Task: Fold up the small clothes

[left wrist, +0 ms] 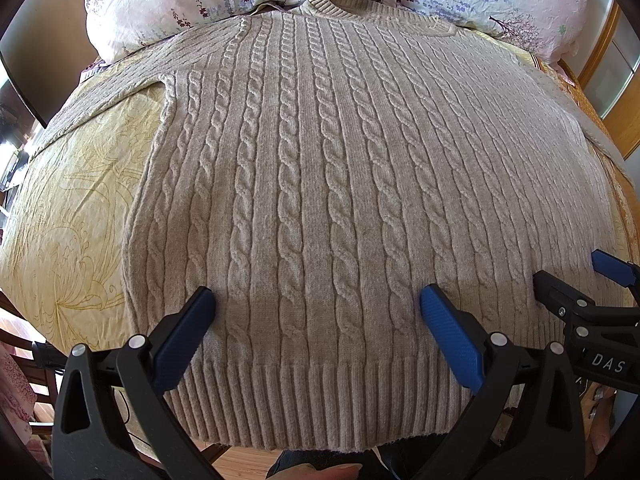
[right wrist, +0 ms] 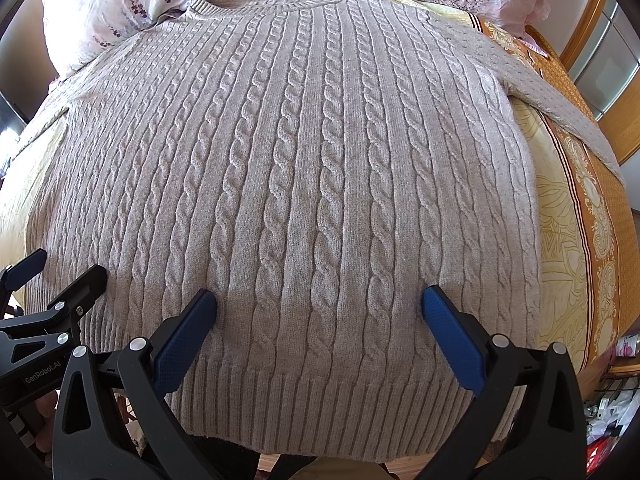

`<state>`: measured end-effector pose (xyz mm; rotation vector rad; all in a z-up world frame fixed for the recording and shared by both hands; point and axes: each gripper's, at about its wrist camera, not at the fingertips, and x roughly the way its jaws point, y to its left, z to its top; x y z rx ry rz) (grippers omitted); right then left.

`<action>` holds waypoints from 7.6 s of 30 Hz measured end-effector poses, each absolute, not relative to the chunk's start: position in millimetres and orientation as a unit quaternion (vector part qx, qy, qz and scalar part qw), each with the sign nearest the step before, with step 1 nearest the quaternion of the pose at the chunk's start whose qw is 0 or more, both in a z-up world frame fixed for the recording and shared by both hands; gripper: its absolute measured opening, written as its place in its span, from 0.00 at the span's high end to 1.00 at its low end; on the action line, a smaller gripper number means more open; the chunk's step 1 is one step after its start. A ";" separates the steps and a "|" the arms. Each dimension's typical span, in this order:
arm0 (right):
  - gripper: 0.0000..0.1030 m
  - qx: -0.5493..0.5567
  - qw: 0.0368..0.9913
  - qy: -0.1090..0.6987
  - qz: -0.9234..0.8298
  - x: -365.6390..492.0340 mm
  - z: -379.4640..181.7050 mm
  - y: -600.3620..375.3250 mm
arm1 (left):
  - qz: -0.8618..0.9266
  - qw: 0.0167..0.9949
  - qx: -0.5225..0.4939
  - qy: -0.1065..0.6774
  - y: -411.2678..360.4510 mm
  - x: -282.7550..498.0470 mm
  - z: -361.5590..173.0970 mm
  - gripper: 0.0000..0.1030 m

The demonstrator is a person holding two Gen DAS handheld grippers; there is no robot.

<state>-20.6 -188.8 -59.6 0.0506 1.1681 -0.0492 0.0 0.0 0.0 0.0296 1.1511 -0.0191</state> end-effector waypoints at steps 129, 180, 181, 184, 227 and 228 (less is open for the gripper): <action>0.67 0.372 0.812 0.430 0.135 157.0 -36.7 -294.6 | -0.024 0.885 -0.183 0.427 93.6 86.8 44.6 0.02; 0.27 0.157 0.744 0.526 0.381 219.1 -11.6 -23.2 | 0.141 0.750 -0.586 0.272 380.3 132.5 -6.2 0.31; 0.27 0.157 0.747 0.525 0.377 212.3 -10.0 -31.0 | 0.144 0.745 -0.595 0.266 384.2 131.4 -7.8 0.33; 0.27 0.174 0.760 0.519 0.349 207.5 -7.4 -49.9 | 0.157 0.728 -0.619 0.249 395.9 127.2 -13.3 0.41; 0.25 0.376 0.804 0.452 0.085 39.2 -31.2 -332.1 | -0.088 0.693 -0.672 0.245 153.2 167.0 4.4 0.92; 0.25 0.376 0.804 0.452 0.084 37.2 -31.3 -335.9 | -0.110 0.702 -0.661 0.241 142.0 172.7 12.3 0.92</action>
